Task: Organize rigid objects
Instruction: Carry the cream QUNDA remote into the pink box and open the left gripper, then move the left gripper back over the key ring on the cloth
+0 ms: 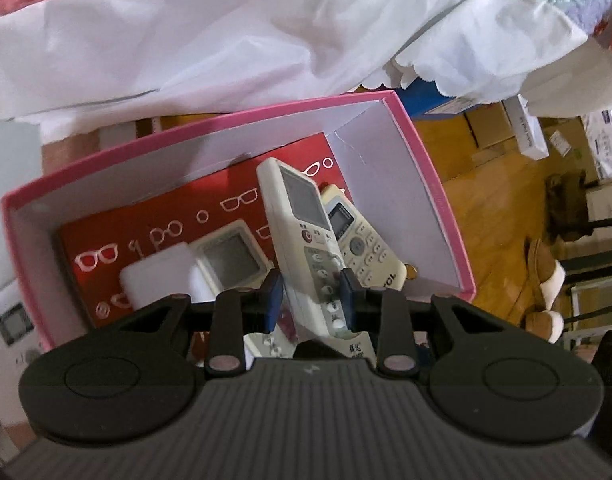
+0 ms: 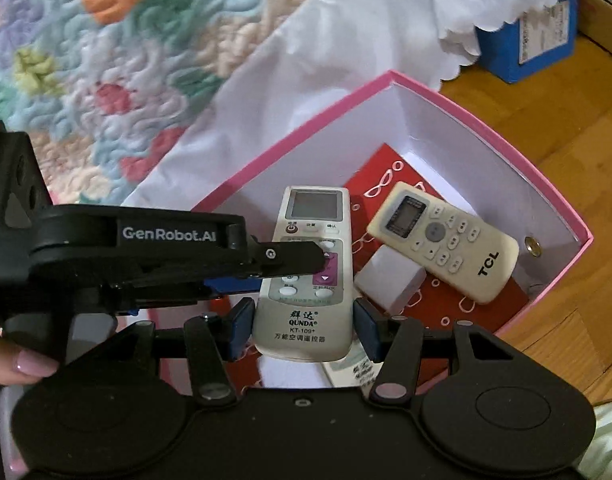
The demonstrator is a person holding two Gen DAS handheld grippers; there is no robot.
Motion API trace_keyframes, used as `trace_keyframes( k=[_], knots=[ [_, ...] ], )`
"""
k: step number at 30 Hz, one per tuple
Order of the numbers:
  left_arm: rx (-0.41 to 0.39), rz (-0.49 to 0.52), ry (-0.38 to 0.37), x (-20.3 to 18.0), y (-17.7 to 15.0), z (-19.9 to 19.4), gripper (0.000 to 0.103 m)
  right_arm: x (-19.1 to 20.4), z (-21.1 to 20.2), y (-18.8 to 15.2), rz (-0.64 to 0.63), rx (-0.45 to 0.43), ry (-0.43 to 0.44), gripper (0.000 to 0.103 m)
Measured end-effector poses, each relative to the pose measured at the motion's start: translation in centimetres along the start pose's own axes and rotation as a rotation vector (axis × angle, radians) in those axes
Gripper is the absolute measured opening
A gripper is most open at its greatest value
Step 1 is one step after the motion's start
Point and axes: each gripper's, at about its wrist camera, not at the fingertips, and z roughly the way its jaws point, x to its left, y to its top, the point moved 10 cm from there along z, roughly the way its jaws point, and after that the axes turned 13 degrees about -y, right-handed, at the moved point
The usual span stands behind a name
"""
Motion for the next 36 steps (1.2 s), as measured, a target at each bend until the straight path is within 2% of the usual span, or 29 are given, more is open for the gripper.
trace_keyframes(
  k=[4,6,12,16,17,19,24,26,28,33,36],
  knots=[
    [0.022,0.042,0.012,-0.1,0.4,1.1,0.028,0.4,0.8,-0.1,-0.002,0.009,0.050,0.063],
    [0.037,0.073,0.015,-0.2,0.7,1.6,0.028,0.3,1.1,0.0,-0.025,-0.008,0.026,0.063],
    [0.099,0.162,0.064,-0.5,1.7,3.0,0.028,0.1,2.8,0.4,0.018,-0.005,0.003,0.063],
    [0.080,0.211,0.110,-0.7,2.4,2.1,0.028,-0.4,4.2,1.3,0.058,-0.020,-0.068,0.063],
    [0.069,0.216,0.104,-0.9,2.5,1.6,0.028,-0.4,4.4,1.4,0.070,-0.014,-0.053,0.063],
    [0.050,0.222,0.101,-1.1,2.5,0.5,0.029,0.0,4.5,1.4,0.097,-0.003,0.035,0.065],
    [-0.002,0.266,0.153,-0.9,2.1,-2.8,0.030,0.7,3.8,1.4,0.108,-0.016,0.156,0.066],
    [-0.026,0.269,0.154,-0.9,1.7,-4.3,0.030,1.1,3.6,0.9,0.115,0.014,0.207,0.066],
    [-0.045,0.276,0.151,-1.0,1.0,-6.1,0.030,1.4,2.9,0.3,0.078,0.018,0.200,0.066],
    [-0.064,0.303,0.155,-1.6,-1.5,-10.1,0.032,4.9,-2.2,-1.8,-0.191,-0.074,0.212,0.066],
    [-0.063,0.334,0.172,-2.1,-3.2,-12.4,0.033,7.0,-5.1,-3.4,-0.307,-0.112,0.234,0.066]
  ],
)
